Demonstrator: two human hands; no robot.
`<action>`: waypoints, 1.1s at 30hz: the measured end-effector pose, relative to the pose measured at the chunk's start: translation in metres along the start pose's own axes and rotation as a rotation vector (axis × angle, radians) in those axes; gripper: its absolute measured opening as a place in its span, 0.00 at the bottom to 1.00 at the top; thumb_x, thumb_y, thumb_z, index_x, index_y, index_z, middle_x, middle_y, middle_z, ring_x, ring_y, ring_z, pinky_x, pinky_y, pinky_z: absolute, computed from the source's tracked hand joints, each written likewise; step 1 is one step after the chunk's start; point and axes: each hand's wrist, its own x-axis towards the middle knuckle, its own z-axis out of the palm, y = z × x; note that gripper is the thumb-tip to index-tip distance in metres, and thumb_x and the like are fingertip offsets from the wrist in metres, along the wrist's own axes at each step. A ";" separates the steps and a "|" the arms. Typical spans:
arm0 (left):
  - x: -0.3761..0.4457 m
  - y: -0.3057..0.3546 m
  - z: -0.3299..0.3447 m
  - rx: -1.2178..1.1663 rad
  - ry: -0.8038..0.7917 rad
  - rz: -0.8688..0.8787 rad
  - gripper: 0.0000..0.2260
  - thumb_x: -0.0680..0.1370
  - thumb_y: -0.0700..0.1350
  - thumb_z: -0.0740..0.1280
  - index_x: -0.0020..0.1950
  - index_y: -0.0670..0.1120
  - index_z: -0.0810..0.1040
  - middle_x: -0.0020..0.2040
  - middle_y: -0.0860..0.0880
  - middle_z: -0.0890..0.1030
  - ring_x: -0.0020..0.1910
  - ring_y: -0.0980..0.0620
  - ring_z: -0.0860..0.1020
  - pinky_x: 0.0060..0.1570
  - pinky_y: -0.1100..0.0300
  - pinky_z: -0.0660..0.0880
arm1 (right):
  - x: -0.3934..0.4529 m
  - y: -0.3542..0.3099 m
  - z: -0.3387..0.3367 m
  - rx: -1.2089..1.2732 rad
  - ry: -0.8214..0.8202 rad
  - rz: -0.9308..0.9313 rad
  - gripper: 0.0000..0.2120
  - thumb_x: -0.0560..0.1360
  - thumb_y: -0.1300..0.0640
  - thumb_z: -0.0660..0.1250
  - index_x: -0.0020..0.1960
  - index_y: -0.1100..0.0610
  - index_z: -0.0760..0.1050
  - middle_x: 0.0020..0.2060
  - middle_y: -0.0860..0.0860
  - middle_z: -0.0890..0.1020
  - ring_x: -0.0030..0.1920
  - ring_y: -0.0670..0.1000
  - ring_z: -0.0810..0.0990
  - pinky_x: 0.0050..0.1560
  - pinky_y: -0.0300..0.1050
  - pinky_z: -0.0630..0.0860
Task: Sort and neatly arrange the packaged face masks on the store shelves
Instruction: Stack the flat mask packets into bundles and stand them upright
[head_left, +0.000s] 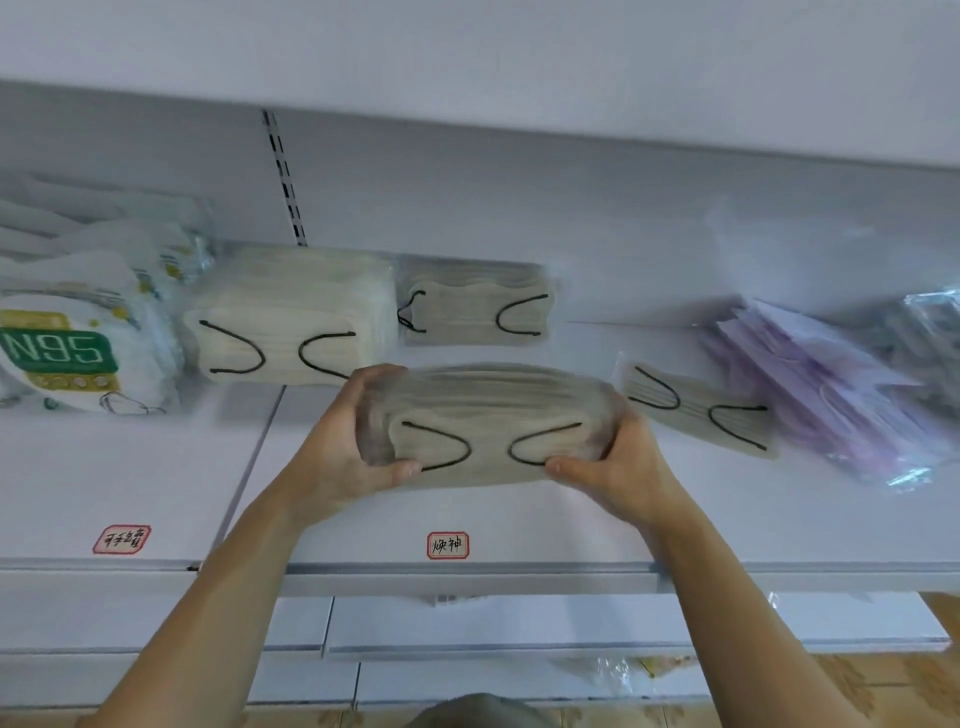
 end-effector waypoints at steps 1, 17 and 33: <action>-0.001 0.000 0.002 -0.018 0.006 -0.006 0.38 0.67 0.31 0.81 0.69 0.54 0.70 0.60 0.68 0.75 0.61 0.69 0.74 0.57 0.75 0.69 | -0.001 0.002 0.002 0.003 0.002 0.012 0.34 0.65 0.71 0.80 0.67 0.54 0.73 0.55 0.49 0.85 0.56 0.50 0.85 0.60 0.55 0.81; 0.015 -0.003 0.011 -0.022 0.076 -0.006 0.34 0.71 0.30 0.75 0.69 0.57 0.68 0.62 0.51 0.74 0.57 0.57 0.75 0.56 0.73 0.70 | 0.004 -0.003 0.023 0.185 0.067 0.051 0.29 0.71 0.81 0.69 0.58 0.51 0.73 0.43 0.50 0.86 0.44 0.53 0.86 0.47 0.55 0.83; 0.013 -0.002 0.013 -0.098 0.136 0.052 0.31 0.70 0.27 0.75 0.66 0.52 0.72 0.43 0.53 0.78 0.39 0.62 0.74 0.46 0.74 0.71 | 0.006 -0.001 0.020 0.354 0.029 0.095 0.27 0.70 0.79 0.70 0.64 0.61 0.70 0.50 0.61 0.86 0.52 0.61 0.86 0.56 0.62 0.82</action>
